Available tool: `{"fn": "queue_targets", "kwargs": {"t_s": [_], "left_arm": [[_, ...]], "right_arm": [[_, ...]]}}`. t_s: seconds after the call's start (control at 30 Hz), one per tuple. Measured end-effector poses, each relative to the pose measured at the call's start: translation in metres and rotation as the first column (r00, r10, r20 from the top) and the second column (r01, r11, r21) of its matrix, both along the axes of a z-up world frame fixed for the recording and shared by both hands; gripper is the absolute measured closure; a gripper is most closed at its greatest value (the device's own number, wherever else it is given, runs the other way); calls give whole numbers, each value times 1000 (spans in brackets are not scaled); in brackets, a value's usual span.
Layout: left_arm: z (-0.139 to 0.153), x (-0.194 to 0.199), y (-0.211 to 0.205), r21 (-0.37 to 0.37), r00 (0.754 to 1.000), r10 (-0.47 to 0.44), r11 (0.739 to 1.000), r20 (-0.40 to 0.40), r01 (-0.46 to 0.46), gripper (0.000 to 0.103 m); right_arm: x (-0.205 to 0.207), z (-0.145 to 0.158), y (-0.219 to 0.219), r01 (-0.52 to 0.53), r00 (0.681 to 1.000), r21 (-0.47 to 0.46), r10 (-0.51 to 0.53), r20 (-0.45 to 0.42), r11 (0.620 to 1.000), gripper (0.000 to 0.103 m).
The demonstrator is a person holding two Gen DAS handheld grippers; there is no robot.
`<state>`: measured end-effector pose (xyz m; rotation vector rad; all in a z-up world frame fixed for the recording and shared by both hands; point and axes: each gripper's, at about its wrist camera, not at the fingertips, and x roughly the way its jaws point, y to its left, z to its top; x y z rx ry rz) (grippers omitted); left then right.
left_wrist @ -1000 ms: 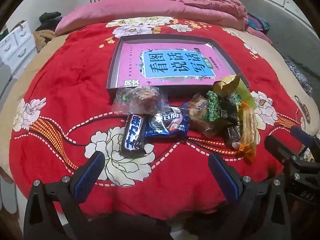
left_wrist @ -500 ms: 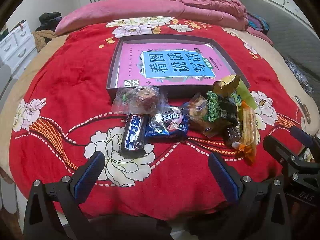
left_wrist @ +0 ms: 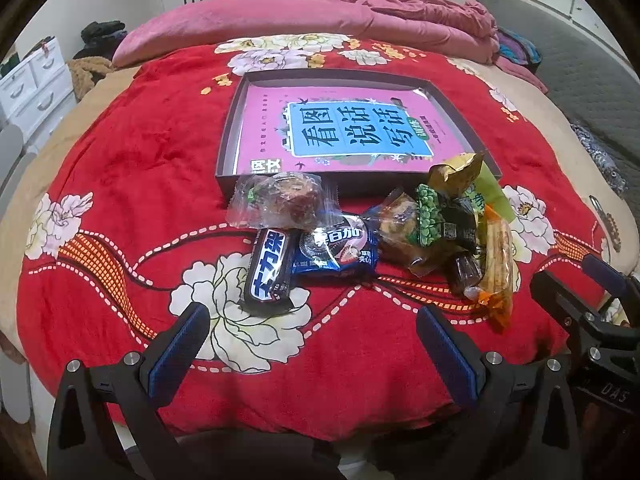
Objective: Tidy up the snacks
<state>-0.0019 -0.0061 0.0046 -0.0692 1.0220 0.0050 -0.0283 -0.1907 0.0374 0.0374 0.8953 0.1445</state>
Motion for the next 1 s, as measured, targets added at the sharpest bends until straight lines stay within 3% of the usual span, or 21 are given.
{"fn": "queue_targets", "kwargs": {"t_s": [1.0], "left_arm": [[-1,1,0,-4,1000,7,1000,-5,-7,0]], "right_arm": [[1,0,-2,12,1000,5,-12,-3,1000,0]]}}
